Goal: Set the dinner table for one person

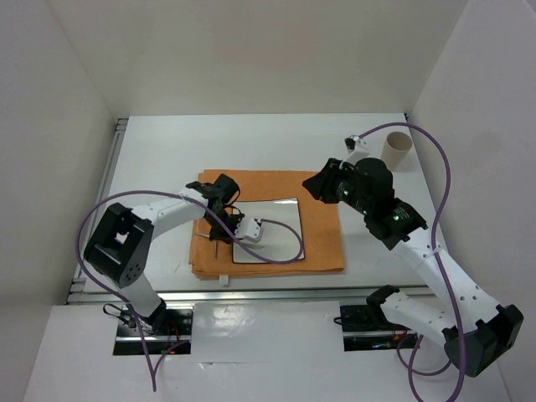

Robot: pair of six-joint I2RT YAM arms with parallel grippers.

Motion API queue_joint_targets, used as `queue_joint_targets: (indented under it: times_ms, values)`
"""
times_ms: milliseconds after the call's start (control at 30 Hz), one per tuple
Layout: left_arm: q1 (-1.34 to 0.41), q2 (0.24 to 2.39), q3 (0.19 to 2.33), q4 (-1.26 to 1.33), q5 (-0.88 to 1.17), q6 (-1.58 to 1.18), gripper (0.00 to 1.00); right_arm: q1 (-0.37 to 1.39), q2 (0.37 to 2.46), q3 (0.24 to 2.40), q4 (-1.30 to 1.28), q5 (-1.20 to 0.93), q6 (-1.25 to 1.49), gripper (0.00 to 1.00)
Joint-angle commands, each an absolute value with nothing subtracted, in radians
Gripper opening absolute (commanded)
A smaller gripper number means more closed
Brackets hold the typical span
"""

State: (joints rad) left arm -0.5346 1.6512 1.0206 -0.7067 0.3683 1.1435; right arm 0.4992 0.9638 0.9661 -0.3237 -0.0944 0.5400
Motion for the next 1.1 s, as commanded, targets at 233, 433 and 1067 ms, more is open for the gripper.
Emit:
queue_joint_targets:
  times_ms: [233, 433, 1067]
  values:
    - [-0.399, 1.713, 1.389, -0.951, 0.606, 0.913, 0.07, 0.494, 0.920, 1.038, -0.351, -0.048, 0.500, 0.32]
    - [-0.183, 1.755, 1.690, -1.182, 0.959, 0.780, 0.07, 0.494, 0.890, 1.048, -0.335, -0.075, 0.393, 0.44]
    - [-0.052, 1.503, 1.444, 0.283, 1.336, -0.736, 0.03, 0.632, 1.476, 1.135, 0.561, -0.557, 0.498, 0.75]
